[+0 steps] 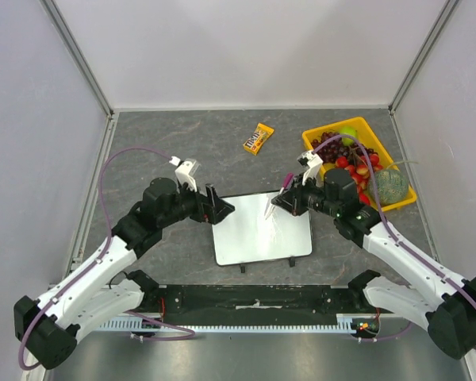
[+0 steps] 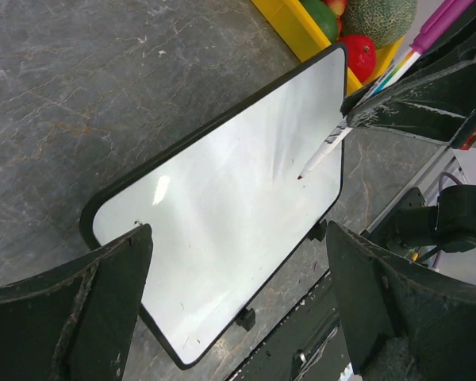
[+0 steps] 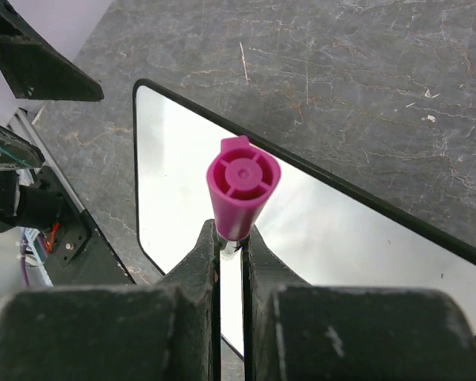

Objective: Write a sentence on the whiteboard
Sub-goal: Hold the whiteboard on the whiteboard stand.

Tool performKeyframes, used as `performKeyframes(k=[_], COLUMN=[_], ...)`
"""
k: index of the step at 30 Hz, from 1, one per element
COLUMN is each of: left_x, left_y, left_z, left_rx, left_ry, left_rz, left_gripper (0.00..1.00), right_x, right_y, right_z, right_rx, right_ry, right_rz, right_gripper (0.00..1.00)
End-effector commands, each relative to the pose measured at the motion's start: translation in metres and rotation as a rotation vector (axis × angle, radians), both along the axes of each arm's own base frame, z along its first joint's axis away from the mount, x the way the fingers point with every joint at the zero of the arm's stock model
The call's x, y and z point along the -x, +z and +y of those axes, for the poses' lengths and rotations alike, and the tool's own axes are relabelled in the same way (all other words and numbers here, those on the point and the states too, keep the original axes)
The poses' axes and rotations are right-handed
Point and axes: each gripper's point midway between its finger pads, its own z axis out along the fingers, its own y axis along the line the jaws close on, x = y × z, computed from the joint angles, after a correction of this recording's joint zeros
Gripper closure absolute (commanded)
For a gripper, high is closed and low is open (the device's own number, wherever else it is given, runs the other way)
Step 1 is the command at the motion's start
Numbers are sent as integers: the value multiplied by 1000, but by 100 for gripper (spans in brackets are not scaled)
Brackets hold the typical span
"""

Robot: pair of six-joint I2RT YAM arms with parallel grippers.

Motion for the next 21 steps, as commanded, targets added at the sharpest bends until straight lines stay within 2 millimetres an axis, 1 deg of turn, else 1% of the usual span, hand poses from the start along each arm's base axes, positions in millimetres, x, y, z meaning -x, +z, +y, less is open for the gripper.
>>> performKeyframes(k=[1, 3, 8, 12, 16, 21], left_x=[11, 20, 38, 44, 51, 51], left_y=[-6, -8, -13, -25, -36, -48], left_z=[17, 22, 27, 31, 29, 37], left_rx=[-9, -13, -9, -34, -32, -54], left_ry=[66, 68, 46, 55, 33, 63], left_rz=[49, 74, 123, 170, 208, 257], left_gripper=[5, 5, 5, 5, 5, 5], right_x=[1, 5, 16, 23, 30, 35], right_y=[29, 36, 48, 47, 47, 47], right_z=[4, 6, 22, 31, 36, 44], right_rx=[-96, -105, -130, -128, -130, -131], right_ry=[-29, -46, -40, -22, -14, -5], right_rz=[-80, -92, -88, -76, -77, -88], right_gripper=[100, 100, 100, 100, 100, 100])
